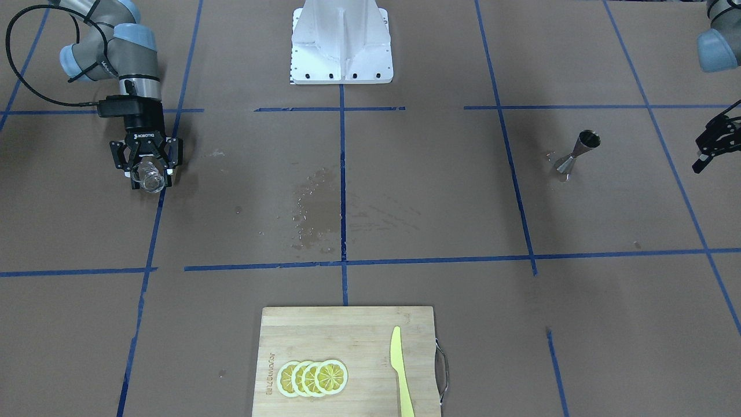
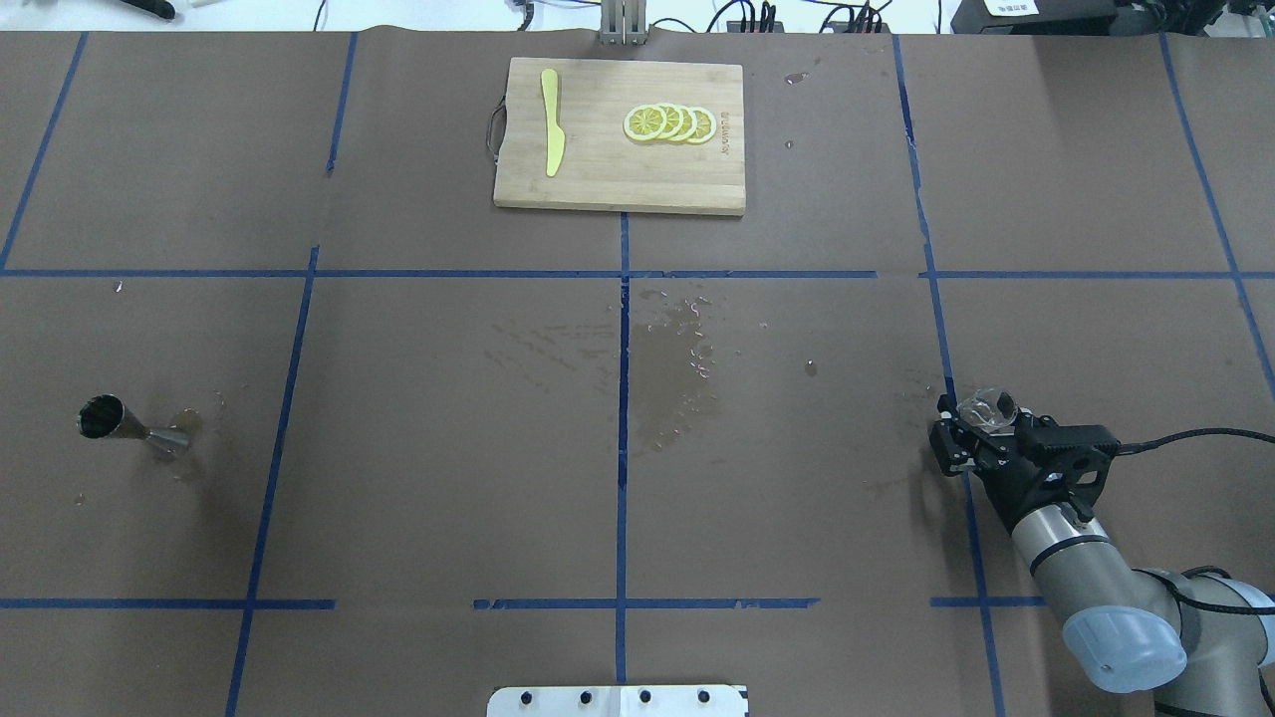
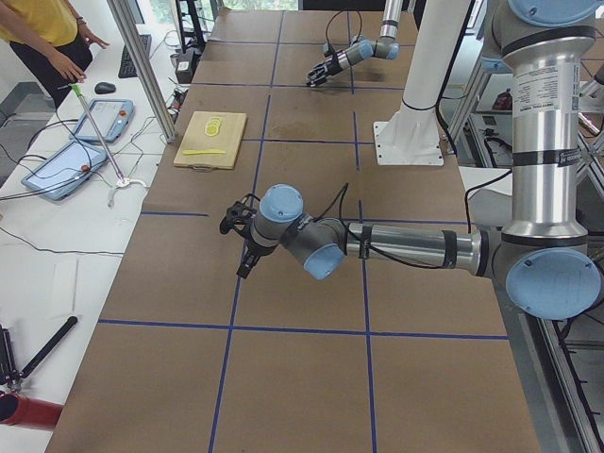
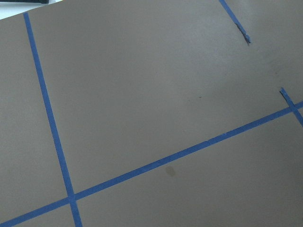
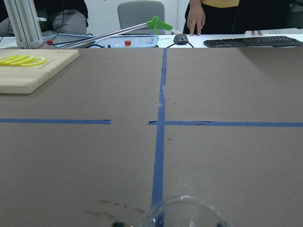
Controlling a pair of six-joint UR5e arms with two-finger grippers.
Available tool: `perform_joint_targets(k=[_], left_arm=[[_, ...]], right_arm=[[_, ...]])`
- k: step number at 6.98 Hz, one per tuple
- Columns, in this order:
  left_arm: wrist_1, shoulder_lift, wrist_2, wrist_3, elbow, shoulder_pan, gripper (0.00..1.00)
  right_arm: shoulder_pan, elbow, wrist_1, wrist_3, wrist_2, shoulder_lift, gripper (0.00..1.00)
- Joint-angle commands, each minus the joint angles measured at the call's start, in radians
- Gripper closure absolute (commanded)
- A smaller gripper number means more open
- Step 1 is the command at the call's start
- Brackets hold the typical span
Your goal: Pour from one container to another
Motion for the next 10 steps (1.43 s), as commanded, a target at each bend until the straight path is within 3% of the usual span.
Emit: perform_joint_targets(k=[1,2,6,7,9,10], left_arm=[[0.000,0.003,0.000,0.000,0.000,0.000,0.00],[0.001,0.003,0.000,0.000,0.000,0.000,0.00],[0.000,0.004,0.000,0.001,0.000,-0.002,0.00],[0.000,0.009,0.000,0.014,0.005,0.000,0.00],[0.000,0.010,0.003,0.053,0.012,-0.002,0.00],[-0.002,0.017,0.015,0.078,0.015,-0.006,0.00]], right_arm=[[-0.002,0.033,0.000,-0.006,0.043,-0.006,0.00],[-0.002,0.105,-0.001,-0.012,0.118,-0.036,0.00],[0.004,0.358,-0.001,-0.049,0.457,-0.330,0.00],[0.087,0.381,-0.001,-0.108,0.578,-0.349,0.00],[0.479,0.354,-0.010,-0.332,1.076,-0.333,0.00],[0.694,0.293,-0.018,-0.489,1.286,-0.301,0.00]])
